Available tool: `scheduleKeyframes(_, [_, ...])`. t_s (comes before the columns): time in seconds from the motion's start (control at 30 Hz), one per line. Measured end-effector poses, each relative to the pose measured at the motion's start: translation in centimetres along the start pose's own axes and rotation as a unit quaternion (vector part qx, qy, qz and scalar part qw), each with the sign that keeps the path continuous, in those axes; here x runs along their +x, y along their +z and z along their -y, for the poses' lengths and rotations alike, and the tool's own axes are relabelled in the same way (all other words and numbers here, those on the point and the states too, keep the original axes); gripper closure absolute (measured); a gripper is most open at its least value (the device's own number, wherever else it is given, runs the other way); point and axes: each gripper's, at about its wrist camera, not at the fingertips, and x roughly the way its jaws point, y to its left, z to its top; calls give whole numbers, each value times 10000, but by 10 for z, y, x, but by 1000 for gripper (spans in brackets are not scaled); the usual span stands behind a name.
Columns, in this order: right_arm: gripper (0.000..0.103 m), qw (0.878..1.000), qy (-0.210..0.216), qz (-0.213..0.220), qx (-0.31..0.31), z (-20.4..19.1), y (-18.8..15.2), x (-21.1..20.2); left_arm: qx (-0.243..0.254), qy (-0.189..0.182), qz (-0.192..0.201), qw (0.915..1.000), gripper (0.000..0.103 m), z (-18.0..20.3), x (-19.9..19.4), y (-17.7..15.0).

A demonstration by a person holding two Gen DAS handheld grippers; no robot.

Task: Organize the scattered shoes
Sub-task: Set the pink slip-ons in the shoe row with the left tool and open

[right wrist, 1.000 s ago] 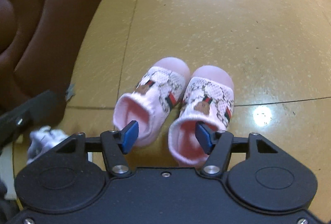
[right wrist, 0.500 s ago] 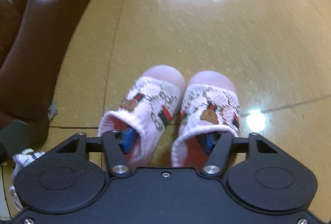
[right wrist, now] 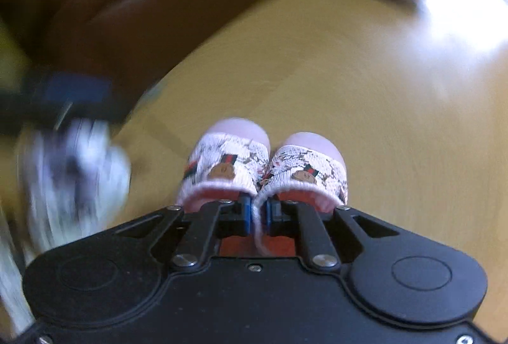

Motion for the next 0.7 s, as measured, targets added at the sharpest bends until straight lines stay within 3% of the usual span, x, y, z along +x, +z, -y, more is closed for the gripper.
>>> scheduleKeyframes(0.03, [94,9979,131,-95,-620,-7,3,0,-15,11,-6,10000,53,-1,1,0])
scheduleKeyframes(0.1, [94,9915,242,-187,-1264,-15,5,1,-49,32,-25,10000,53,-3,2,-2])
scheduleKeyframes(0.13, [94,9815,359,-289,-1856,-24,4,4,-57,47,-51,10000,53,-5,3,-2])
scheduleKeyframes(0.23, [94,9343,649,-579,-3457,-49,0,13,-18,144,-117,9998,53,-9,8,-2])
scheduleKeyframes(0.33, [92,9030,734,-734,-4168,-53,-8,18,55,227,-187,9996,53,-12,13,0])
scheduleKeyframes(0.4, [90,8945,706,-754,-4350,-40,-8,20,55,239,-217,9995,53,-14,17,0])
scheduleKeyframes(0.43, [89,8989,665,-763,-4263,-35,-5,21,47,241,-254,9994,53,-15,20,-2])
scheduleKeyframes(0.5, [70,9079,584,-782,-4077,-30,0,23,21,237,-295,9993,53,-15,23,-3])
scheduleKeyframes(0.53, [68,9277,618,-755,-3604,-20,3,22,11,228,-319,9992,53,-14,25,-4])
scheduleKeyframes(0.57, [64,9396,660,-738,-3276,-16,5,19,33,219,-330,9992,53,-13,25,-4])
scheduleKeyframes(0.7, [58,9680,609,-612,-2358,0,-5,-1,702,103,-428,9966,53,6,25,-3])
